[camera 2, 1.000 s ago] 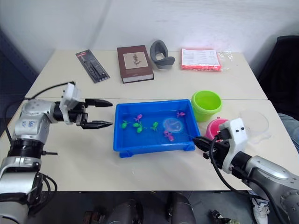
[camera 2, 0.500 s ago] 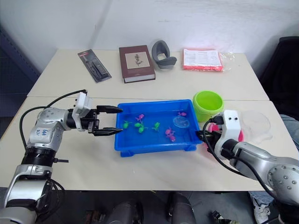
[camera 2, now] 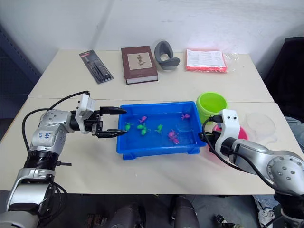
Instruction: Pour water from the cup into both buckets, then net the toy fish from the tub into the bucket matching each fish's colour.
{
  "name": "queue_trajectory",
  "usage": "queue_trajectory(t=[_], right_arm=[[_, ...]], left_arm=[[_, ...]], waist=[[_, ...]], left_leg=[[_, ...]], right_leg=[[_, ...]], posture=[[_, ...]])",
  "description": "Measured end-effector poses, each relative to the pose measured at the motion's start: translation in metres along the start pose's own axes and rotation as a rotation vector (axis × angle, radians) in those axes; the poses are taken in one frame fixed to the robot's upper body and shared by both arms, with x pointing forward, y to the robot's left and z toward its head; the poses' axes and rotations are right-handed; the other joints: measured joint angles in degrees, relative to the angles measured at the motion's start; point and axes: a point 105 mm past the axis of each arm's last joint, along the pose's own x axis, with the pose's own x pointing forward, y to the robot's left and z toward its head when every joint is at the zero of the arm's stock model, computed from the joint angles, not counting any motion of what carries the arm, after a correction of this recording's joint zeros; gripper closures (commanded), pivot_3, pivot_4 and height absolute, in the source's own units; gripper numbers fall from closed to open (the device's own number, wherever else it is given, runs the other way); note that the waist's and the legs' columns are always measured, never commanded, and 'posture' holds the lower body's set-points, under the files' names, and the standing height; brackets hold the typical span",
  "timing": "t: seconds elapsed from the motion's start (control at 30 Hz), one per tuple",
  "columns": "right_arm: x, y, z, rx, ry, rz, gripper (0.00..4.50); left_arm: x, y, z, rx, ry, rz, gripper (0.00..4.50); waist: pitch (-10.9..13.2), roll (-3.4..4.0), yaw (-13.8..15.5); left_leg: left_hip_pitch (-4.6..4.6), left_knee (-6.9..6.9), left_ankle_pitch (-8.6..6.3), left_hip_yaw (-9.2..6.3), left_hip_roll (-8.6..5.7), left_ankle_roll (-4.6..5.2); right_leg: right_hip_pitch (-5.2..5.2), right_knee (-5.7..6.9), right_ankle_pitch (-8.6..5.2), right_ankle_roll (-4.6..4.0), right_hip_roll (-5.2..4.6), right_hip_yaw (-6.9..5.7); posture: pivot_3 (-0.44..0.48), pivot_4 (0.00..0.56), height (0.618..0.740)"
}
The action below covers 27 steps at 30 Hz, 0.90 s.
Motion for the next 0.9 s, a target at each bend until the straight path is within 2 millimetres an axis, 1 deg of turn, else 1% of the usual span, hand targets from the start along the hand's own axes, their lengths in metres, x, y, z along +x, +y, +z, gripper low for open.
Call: queue_trajectory(t=[0.2,0.3,0.47,0.57,0.63,0.73,0.9], right_arm=[[0.012,0.001,0.007,-0.073,-0.088,-0.010,4.50],[0.013,0.000,0.008,-0.124,-0.110,-0.013,4.50],[0.007,0.006,0.009,-0.236,-0.167,0.007,4.50],[0.003,0.007,0.002,-0.284,-0.183,0.018,4.50],[0.000,0.008,-0.003,-0.310,-0.189,0.033,4.50],[-0.003,0.012,-0.004,-0.334,-0.220,0.052,4.50],[-0.011,0.012,-0.007,-0.361,-0.245,0.059,4.50]], left_arm=[[0.008,-0.003,0.003,-0.011,-0.021,-0.028,0.04],[0.010,-0.003,0.004,-0.011,-0.026,-0.029,0.04],[0.011,-0.003,0.005,-0.004,-0.032,-0.030,0.04],[0.013,-0.003,0.005,-0.001,-0.038,-0.032,0.04],[0.015,-0.003,0.005,0.000,-0.042,-0.034,0.04],[0.019,-0.004,0.004,-0.002,-0.051,-0.045,0.04],[0.020,-0.001,0.002,-0.007,-0.047,-0.048,0.04]], waist=[[0.00,0.00,0.05],[0.00,0.00,0.04],[0.00,0.00,0.06],[0.00,0.00,0.08],[0.00,0.00,0.01],[0.00,0.00,0.00],[0.00,0.00,0.00]], left_leg=[[-0.05,0.00,0.00,-0.05,-0.02,0.01],[-0.04,0.00,0.00,-0.06,-0.02,0.01],[-0.04,0.00,0.00,-0.07,-0.02,0.01],[-0.04,0.00,0.00,-0.07,-0.02,0.01],[-0.03,0.00,0.00,-0.04,-0.03,0.01],[0.01,0.00,0.00,0.02,-0.02,0.01],[0.03,0.00,0.00,0.04,0.00,0.00]], right_leg=[[0.00,-0.03,0.00,0.01,0.00,-0.04],[0.00,-0.03,0.00,0.01,0.01,-0.05],[0.00,-0.03,0.00,0.01,0.01,-0.06],[0.00,-0.03,0.00,0.01,0.03,-0.08],[0.00,-0.02,0.01,0.01,0.05,-0.11],[0.00,0.00,0.01,0.02,0.08,-0.15],[0.00,0.00,0.01,0.02,0.13,-0.18]], posture=[[0.000,0.150,0.740],[0.000,0.150,0.740],[0.000,0.150,0.740],[0.000,0.150,0.740],[0.000,0.150,0.740],[0.000,0.150,0.740],[0.000,0.150,0.740]])
